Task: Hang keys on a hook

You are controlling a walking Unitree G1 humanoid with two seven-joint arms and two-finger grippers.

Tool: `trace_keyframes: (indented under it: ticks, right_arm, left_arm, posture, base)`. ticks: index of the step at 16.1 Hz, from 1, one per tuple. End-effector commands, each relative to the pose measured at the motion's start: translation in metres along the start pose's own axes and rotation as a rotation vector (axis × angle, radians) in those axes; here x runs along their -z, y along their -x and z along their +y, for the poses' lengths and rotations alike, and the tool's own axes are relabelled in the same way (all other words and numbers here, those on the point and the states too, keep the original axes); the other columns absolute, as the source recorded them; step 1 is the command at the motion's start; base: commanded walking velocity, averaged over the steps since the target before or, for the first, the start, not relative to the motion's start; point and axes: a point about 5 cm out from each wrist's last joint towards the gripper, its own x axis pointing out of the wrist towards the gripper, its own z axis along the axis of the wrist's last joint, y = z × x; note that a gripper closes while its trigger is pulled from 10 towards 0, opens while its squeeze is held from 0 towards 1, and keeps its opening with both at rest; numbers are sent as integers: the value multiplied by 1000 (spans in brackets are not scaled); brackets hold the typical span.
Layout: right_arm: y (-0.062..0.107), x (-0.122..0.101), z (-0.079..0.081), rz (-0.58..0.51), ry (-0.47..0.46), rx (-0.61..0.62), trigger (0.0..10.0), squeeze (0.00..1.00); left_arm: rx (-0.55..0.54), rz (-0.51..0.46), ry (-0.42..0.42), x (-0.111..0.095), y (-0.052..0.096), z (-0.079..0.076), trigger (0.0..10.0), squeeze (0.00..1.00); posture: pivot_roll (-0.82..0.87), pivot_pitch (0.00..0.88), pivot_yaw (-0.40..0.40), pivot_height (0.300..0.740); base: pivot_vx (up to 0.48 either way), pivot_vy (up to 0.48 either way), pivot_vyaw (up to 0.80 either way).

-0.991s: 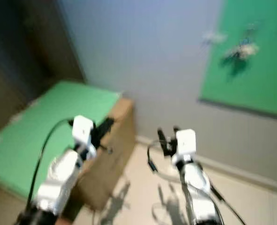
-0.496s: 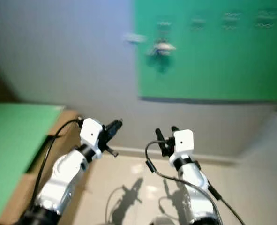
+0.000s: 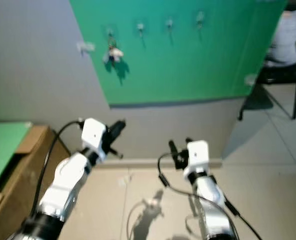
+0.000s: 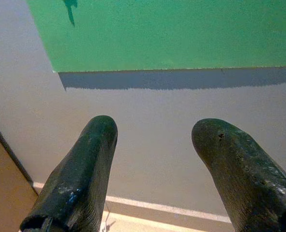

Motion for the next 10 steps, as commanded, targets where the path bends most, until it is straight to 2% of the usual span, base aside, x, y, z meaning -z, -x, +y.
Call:
trace_keyframes:
  ticks: [1,2,3,4,7,10]
  right_arm:
    - [-6,-4,4,-11,18,-9,10000,0]
    - [-7,-3,3,-4,29,1,10000,0]
    - [-8,-3,3,-7,19,-4,10000,0]
    - [-8,-4,3,-10,20,0,10000,0]
    - [-9,-3,2,-7,19,9,10000,0]
    - [-8,-2,3,-5,20,9,10000,0]
  left_arm:
    - [-79,4,34,2,5,14,0,0]
    - [-131,-1,68,0,5,20,0,0]
    - [-163,-1,86,0,4,24,0,631]
    - [-160,2,116,0,3,25,0,1000]
    - [-186,16,115,2,4,33,0,1000]
    - [-159,30,103,4,5,27,0,1000]
  posture:
    - [-165,0,138,740]
    - [-164,0,136,740]
    - [-164,0,136,740]
    - [-161,0,136,740]
    - [-162,0,137,740]
    - [-165,0,138,740]
  base:
    - [0,0,0]
    - [0,0,0]
    - [0,0,0]
    - [0,0,0]
    - [0,0,0]
    - [0,0,0]
